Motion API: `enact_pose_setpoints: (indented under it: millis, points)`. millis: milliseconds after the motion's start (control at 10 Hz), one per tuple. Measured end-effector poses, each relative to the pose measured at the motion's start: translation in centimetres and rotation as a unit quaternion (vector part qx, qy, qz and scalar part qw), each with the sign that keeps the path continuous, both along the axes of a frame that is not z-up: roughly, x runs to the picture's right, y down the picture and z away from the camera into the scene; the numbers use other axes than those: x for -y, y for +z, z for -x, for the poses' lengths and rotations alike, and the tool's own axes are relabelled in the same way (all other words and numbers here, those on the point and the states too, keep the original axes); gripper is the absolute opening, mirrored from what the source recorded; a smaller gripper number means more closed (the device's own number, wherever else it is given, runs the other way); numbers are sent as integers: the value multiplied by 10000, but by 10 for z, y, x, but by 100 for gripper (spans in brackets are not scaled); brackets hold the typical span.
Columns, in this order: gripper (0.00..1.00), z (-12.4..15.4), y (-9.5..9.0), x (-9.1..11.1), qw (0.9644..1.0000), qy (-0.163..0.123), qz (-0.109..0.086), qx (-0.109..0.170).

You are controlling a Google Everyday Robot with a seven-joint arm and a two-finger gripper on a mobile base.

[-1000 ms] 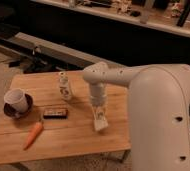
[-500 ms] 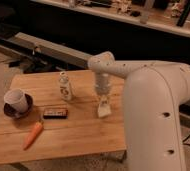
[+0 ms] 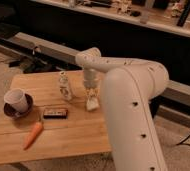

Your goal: Wipe the white sponge on the table

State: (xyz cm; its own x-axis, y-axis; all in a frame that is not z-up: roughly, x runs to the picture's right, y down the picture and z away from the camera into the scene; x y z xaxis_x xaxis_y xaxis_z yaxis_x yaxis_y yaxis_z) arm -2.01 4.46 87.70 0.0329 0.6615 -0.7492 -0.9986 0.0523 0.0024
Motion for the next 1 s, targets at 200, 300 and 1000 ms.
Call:
enact_pose_setpoints:
  millis: [200, 300, 1000]
  points:
    - [0, 24, 4, 6, 9998, 68, -5, 196]
    - [0, 34, 3, 5, 9994, 148, 18, 299]
    - [0, 61, -32, -47, 9940, 360, 356, 974]
